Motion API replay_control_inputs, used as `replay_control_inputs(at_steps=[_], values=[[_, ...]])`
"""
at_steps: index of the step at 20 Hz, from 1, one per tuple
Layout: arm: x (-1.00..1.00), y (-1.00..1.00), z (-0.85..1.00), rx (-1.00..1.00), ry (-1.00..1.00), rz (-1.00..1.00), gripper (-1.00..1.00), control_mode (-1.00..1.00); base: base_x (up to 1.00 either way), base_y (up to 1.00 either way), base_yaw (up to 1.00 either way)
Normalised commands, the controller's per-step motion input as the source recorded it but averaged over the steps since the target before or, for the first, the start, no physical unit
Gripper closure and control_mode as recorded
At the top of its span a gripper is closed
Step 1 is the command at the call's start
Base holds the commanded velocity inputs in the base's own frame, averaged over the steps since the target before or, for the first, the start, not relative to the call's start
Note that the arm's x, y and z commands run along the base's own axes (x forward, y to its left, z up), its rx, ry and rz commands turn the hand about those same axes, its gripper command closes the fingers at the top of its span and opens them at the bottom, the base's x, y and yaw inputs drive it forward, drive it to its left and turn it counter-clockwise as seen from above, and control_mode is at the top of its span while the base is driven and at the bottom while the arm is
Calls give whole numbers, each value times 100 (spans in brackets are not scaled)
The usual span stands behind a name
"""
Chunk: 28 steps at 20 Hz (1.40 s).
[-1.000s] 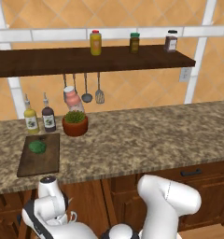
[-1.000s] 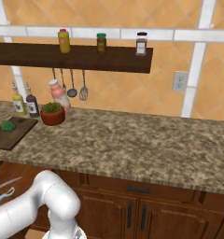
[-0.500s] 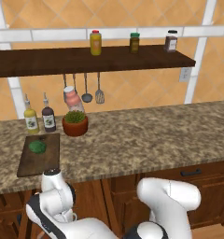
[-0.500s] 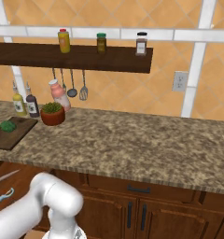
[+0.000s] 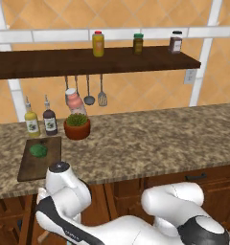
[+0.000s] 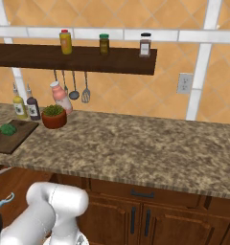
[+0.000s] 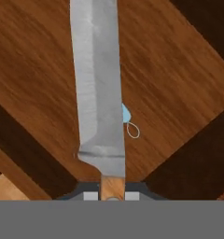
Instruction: Place the appropriate cutting tool for cutting the broccoli skin on the cutting board.
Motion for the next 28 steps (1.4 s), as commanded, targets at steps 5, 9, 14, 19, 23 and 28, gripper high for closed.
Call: replay_control_inputs(at_steps=[5, 9, 14, 19, 23, 28], values=[[33, 11, 99, -3, -10, -7, 100, -100, 0, 0, 0], [71, 26, 77, -5, -2, -4, 100, -100, 0, 0, 0], [90, 42, 43, -5, 0, -1, 100, -100, 0, 0, 0], [86, 23, 5, -1, 0, 0, 100, -100, 0, 0, 0], [80, 12, -10, 0, 0, 0, 100, -100, 0, 0, 0], [78, 10, -37, 0, 0, 0, 100, -100, 0, 0, 0]])
